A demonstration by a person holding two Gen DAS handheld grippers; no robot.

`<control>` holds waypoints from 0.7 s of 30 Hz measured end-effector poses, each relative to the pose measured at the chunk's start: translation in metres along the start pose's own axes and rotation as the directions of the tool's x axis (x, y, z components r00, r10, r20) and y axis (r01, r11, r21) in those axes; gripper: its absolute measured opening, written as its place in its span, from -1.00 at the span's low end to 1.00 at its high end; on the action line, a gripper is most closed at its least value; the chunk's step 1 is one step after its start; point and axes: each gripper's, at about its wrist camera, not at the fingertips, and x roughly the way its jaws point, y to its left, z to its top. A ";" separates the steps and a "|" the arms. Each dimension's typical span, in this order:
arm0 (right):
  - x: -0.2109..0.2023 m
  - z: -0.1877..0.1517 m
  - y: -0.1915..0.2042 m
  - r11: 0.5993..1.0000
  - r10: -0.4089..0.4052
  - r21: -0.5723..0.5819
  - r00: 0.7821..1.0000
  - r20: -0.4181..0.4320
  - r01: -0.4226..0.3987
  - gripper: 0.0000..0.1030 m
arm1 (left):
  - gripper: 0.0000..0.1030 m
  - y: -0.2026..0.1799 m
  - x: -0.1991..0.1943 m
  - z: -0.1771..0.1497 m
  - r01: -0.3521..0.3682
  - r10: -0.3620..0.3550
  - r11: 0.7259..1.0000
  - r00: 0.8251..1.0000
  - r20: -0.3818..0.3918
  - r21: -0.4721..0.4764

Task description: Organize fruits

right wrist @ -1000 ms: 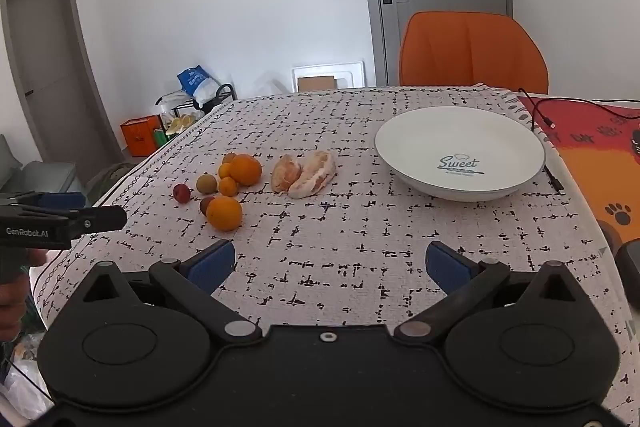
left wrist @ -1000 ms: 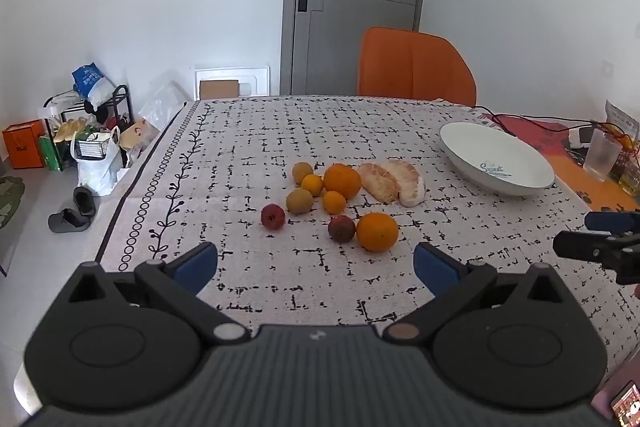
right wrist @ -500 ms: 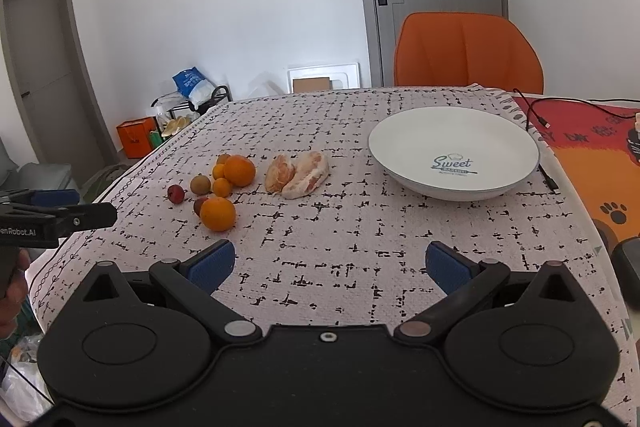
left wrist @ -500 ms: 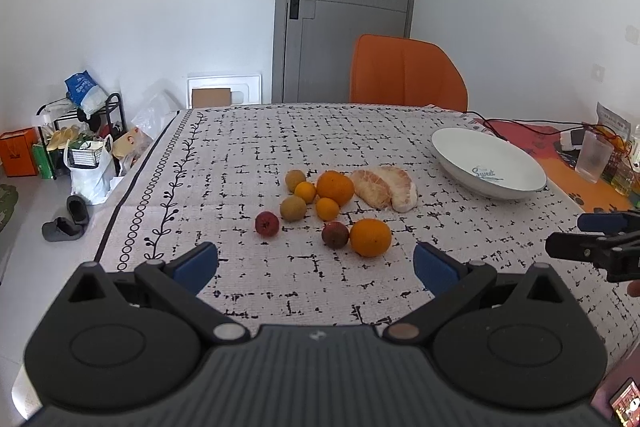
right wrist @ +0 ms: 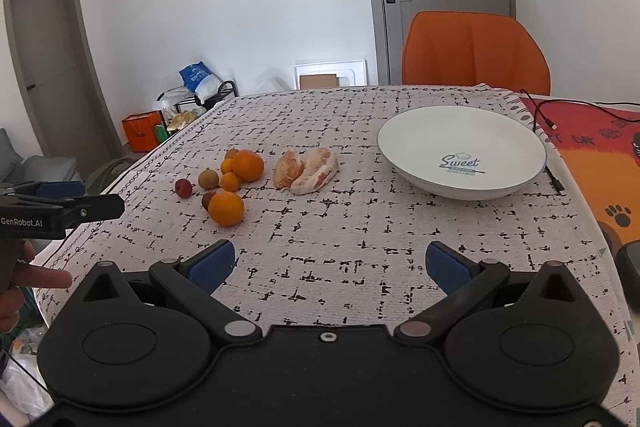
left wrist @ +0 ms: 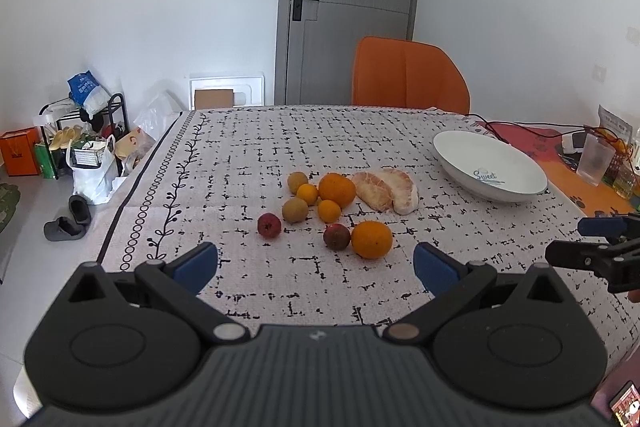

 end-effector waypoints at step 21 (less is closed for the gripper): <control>-0.005 0.002 -0.001 1.000 -0.014 0.003 1.000 0.017 0.014 1.00 | 1.00 0.000 -0.004 0.002 0.009 -0.009 1.000 1.000 0.016 0.001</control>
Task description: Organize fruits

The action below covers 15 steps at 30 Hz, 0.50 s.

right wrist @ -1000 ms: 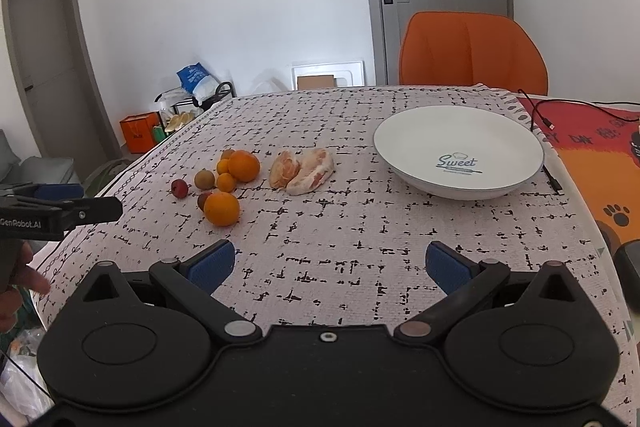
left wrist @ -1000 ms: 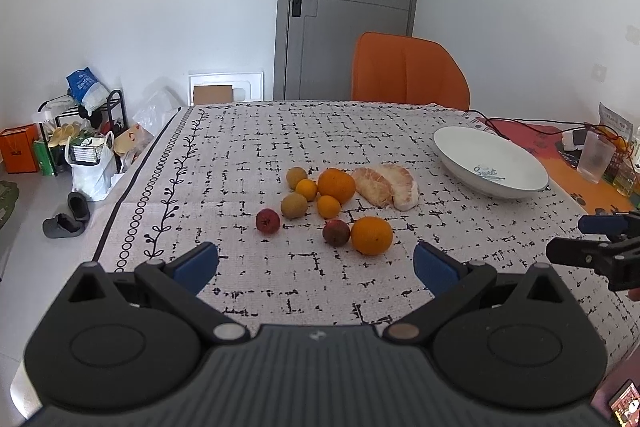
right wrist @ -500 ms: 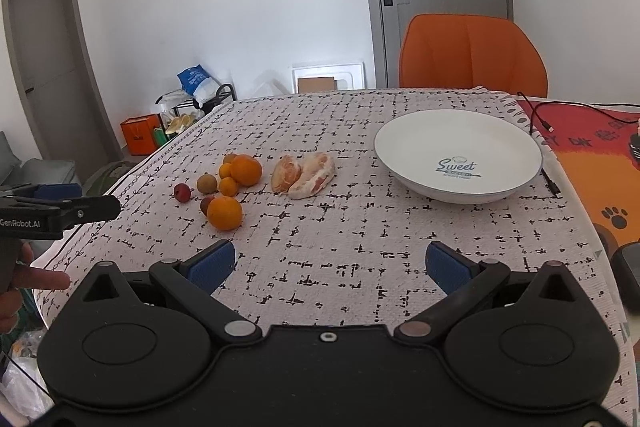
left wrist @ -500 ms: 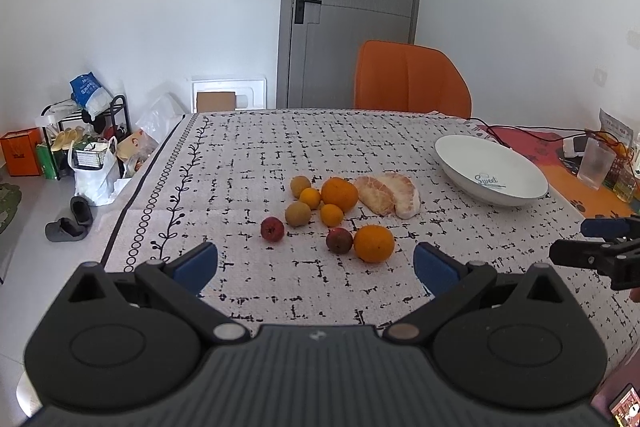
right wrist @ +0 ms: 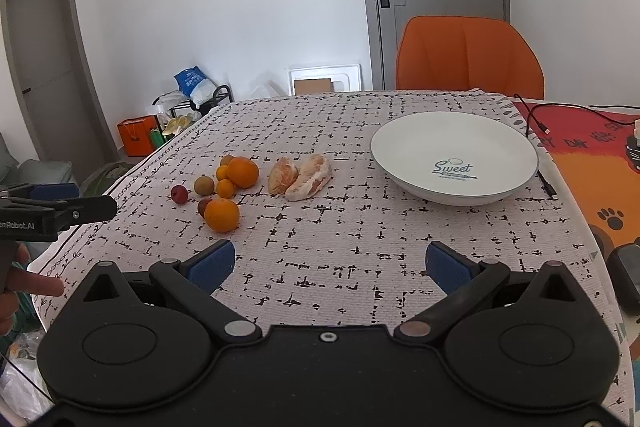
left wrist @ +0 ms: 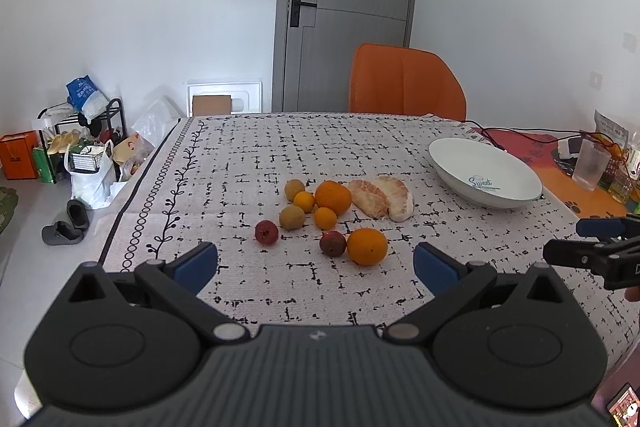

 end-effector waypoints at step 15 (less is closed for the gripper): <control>0.011 -0.004 0.005 0.999 0.048 -0.006 0.999 0.024 -0.048 1.00 | 1.00 0.014 0.010 -0.002 -0.011 0.011 0.999 1.000 -0.014 -0.053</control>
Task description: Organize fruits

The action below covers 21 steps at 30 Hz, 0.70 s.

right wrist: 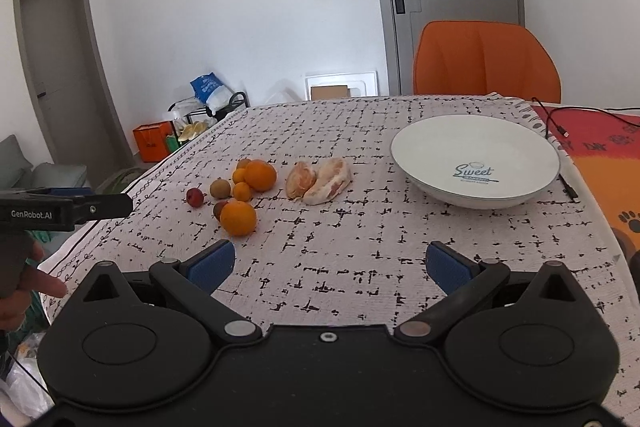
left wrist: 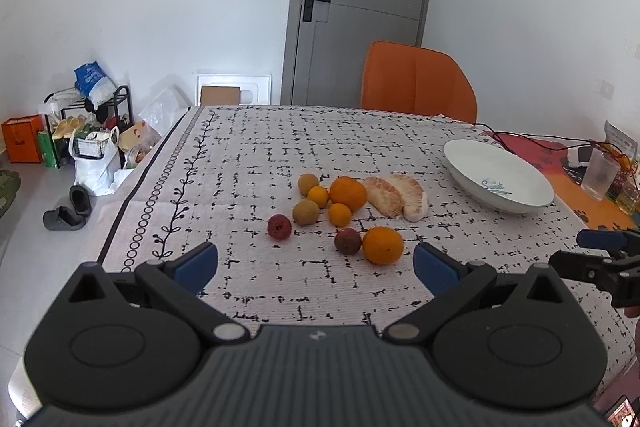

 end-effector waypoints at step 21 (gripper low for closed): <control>0.056 0.014 0.019 0.991 0.129 -0.021 0.991 -0.017 -0.130 0.78 | 0.83 0.028 0.036 0.000 -0.048 0.048 0.999 0.999 -0.011 -0.006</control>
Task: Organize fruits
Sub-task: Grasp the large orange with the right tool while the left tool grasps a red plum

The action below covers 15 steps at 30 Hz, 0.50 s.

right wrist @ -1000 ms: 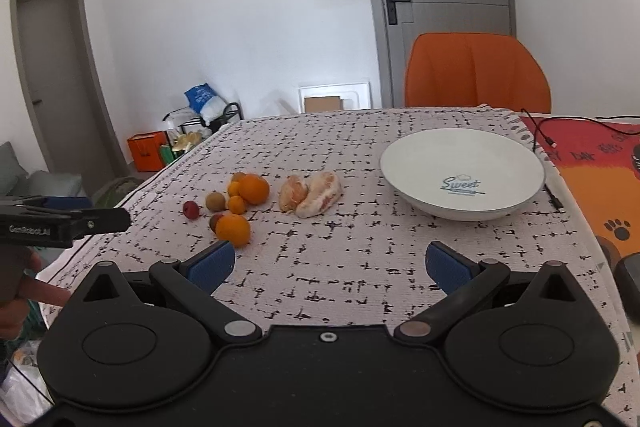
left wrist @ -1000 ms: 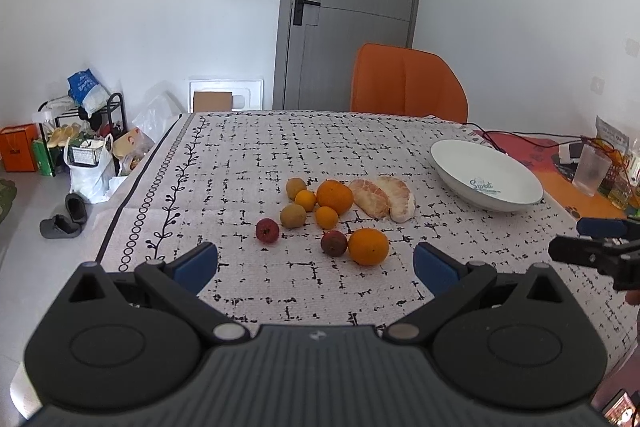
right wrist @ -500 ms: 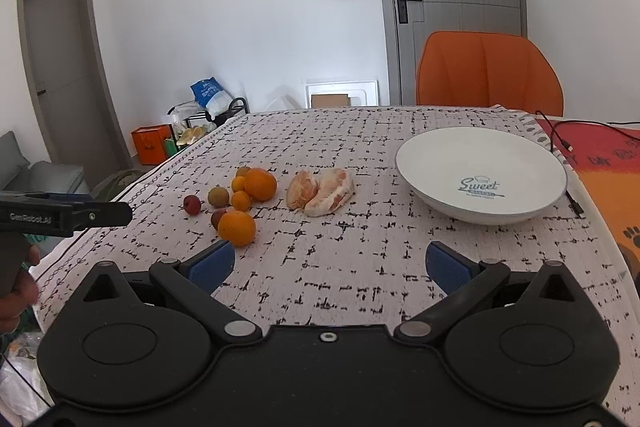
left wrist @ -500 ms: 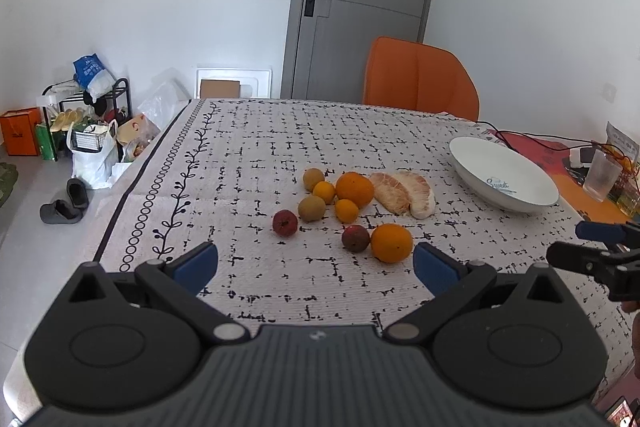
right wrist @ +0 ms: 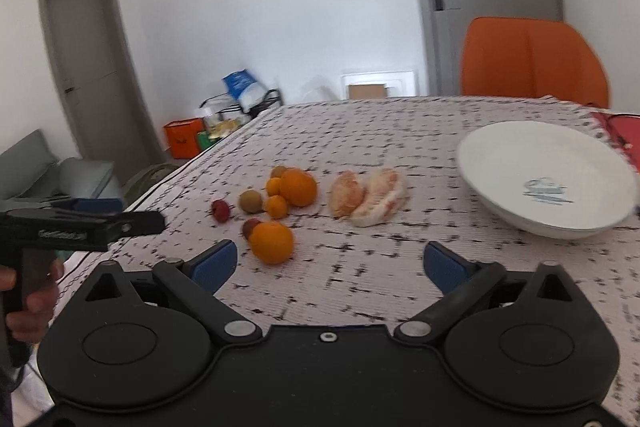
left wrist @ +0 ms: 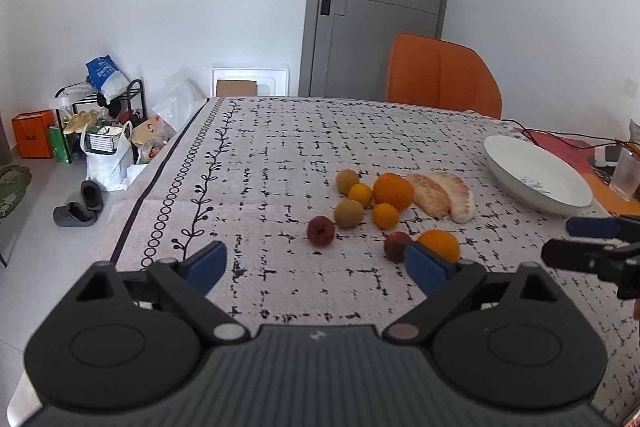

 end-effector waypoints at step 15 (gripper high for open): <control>0.049 0.006 0.004 0.996 0.082 0.029 0.993 -0.090 -0.079 0.26 | 0.07 0.015 0.037 0.000 0.011 -0.014 0.999 0.998 -0.063 -0.040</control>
